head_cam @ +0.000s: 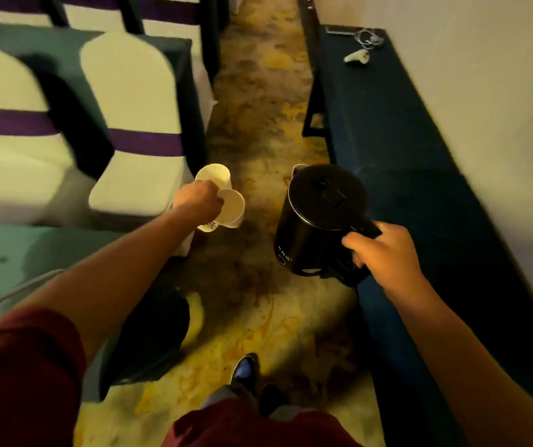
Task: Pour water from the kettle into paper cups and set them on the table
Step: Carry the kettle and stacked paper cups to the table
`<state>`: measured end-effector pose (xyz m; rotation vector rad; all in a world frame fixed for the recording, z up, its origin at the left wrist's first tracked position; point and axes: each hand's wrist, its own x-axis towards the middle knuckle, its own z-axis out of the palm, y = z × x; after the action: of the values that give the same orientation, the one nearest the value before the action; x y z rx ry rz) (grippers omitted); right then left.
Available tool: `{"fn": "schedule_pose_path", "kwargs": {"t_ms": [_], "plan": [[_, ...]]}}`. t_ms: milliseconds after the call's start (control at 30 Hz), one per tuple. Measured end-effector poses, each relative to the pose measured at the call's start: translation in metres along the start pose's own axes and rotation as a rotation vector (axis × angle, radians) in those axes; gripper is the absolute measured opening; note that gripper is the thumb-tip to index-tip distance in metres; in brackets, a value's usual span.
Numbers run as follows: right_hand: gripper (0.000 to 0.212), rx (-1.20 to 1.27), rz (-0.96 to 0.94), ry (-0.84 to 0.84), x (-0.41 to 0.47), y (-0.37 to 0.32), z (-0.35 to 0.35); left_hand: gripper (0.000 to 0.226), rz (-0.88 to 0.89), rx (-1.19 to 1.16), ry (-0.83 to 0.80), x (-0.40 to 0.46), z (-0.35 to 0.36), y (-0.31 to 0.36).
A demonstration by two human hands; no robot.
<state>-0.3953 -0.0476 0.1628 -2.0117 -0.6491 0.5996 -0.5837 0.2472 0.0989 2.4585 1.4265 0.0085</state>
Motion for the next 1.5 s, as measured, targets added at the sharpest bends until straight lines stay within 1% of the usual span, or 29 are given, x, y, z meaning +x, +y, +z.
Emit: {"fn": "schedule_pose_path", "kwargs": {"t_ms": [67,133,200,300,500,567,667,800,900,967,1033,1167,1267,1400,1500], "plan": [[0.039,-0.045,-0.041,-0.111,-0.006,-0.008,0.020,0.033,-0.090,0.019,0.018,-0.032,-0.001,-0.039],[0.040,-0.064,-0.062,-0.185,-0.013,-0.015,0.035,0.030,-0.168,0.043,0.029,-0.057,-0.005,-0.071],[0.040,-0.075,-0.084,-0.249,-0.026,-0.021,0.052,0.030,-0.259,0.060,0.023,-0.085,-0.014,-0.102],[0.034,-0.094,-0.129,-0.324,-0.044,-0.033,0.081,0.030,-0.384,0.066,0.021,-0.125,-0.024,-0.148],[0.027,-0.126,-0.219,-0.471,-0.078,-0.060,0.152,0.030,-0.545,0.025,0.037,-0.200,-0.031,-0.236],[0.025,-0.138,-0.241,-0.519,-0.094,-0.070,0.189,0.030,-0.594,0.009,0.036,-0.221,-0.034,-0.276],[0.026,-0.137,-0.250,-0.549,-0.110,-0.079,0.226,0.031,-0.612,0.007,0.021,-0.235,-0.032,-0.314],[0.033,-0.147,-0.228,-0.549,-0.140,-0.088,0.287,0.031,-0.575,-0.013,-0.003,-0.238,-0.029,-0.372],[0.022,-0.116,-0.176,-0.510,-0.165,-0.097,0.330,0.030,-0.545,-0.045,-0.030,-0.234,-0.026,-0.413],[0.020,-0.104,-0.148,-0.483,-0.179,-0.104,0.356,0.030,-0.520,-0.072,-0.055,-0.230,-0.027,-0.436],[0.021,-0.105,-0.128,-0.451,-0.189,-0.110,0.378,0.031,-0.501,-0.083,-0.082,-0.225,-0.030,-0.454],[0.031,-0.114,-0.081,-0.396,-0.200,-0.114,0.410,0.031,-0.472,-0.074,-0.109,-0.220,-0.026,-0.480],[0.018,-0.131,-0.087,-0.378,-0.205,-0.115,0.431,0.031,-0.457,-0.062,-0.149,-0.221,-0.015,-0.492],[0.021,-0.171,-0.105,-0.374,-0.205,-0.111,0.450,0.030,-0.471,-0.051,-0.176,-0.228,0.000,-0.502],[0.003,-0.192,-0.132,-0.380,-0.205,-0.112,0.462,0.029,-0.453,-0.045,-0.167,-0.227,0.007,-0.507]]}}
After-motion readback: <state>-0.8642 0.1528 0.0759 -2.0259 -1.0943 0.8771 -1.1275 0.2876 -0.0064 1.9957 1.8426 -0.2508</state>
